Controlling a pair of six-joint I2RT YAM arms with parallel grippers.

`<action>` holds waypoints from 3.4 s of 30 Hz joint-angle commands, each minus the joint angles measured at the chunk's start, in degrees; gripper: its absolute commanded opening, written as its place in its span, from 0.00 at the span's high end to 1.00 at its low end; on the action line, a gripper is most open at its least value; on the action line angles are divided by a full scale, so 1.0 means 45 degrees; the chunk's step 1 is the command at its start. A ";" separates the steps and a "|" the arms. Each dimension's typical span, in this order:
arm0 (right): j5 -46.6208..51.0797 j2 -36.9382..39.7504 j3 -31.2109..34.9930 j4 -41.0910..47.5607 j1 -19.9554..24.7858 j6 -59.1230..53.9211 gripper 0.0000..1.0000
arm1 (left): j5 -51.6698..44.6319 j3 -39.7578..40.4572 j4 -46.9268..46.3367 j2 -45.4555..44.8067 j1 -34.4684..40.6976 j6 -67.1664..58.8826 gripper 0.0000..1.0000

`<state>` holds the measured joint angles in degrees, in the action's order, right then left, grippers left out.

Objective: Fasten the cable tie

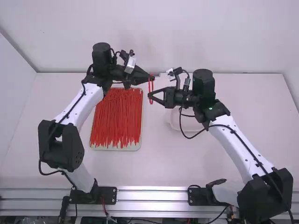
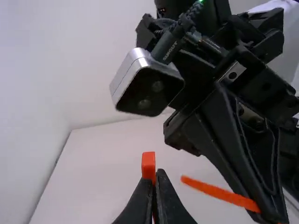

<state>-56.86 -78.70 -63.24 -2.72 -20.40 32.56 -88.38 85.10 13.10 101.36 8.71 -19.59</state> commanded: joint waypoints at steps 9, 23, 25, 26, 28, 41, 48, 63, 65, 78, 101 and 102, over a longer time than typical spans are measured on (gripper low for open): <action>-0.0019 -0.0005 0.0155 -0.0311 0.0243 0.0437 1.00 | 0.0544 -0.0034 0.0209 -0.0102 0.0010 -0.0185 0.98; 0.0083 -0.0005 0.0155 -0.0345 0.0393 0.0486 1.00 | 0.0840 -0.0034 0.0301 -0.0112 0.0053 -0.0185 0.98; 0.0083 -0.0005 0.0155 -0.0345 0.0335 0.0491 1.00 | 0.0845 -0.0034 0.0301 -0.0112 0.0063 -0.0185 0.98; 0.0121 -0.0005 0.0155 -0.0345 0.0335 0.0491 1.00 | 0.0840 -0.0034 0.0301 -0.0112 0.0063 -0.0185 0.98; 0.0389 -0.0005 0.0155 -0.0345 0.0393 0.0486 1.00 | 0.0835 -0.0034 0.0296 -0.0112 0.0068 -0.0185 0.98; 0.0641 -0.0005 0.0155 -0.0452 0.0544 0.0816 1.00 | 0.0743 -0.0034 0.0199 -0.0117 0.0068 -0.0180 0.98; 0.0651 -0.0005 0.0155 -0.0466 0.0423 0.0918 1.00 | 0.0758 -0.0034 0.0199 -0.0121 0.0083 -0.0185 0.98; 0.0554 -0.0005 0.0155 -0.0636 0.0583 0.1151 1.00 | 0.0884 -0.0034 0.0729 -0.0121 0.0058 -0.0044 0.98; 0.0573 -0.0005 0.0155 -0.0661 0.0423 0.1151 1.00 | 0.0860 -0.0034 0.1088 -0.0126 0.0087 0.0321 0.98; 0.0559 -0.0005 0.0155 -0.0680 0.0403 0.1151 1.00 | 0.1127 -0.0049 0.1477 -0.0121 0.0228 0.0486 0.98; 0.0369 -0.0005 0.0155 -0.1015 0.0287 0.1394 1.00 | 0.1069 -0.0058 0.1404 -0.0121 0.0233 0.0486 0.98; 0.0374 -0.0005 0.0155 -0.1020 0.0287 0.1389 1.00 | 0.1078 -0.0058 0.1399 -0.0121 0.0233 0.0486 0.98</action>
<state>-54.92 -78.70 -63.24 -7.07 -18.90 38.46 -82.67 85.10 19.14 101.36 9.23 -17.63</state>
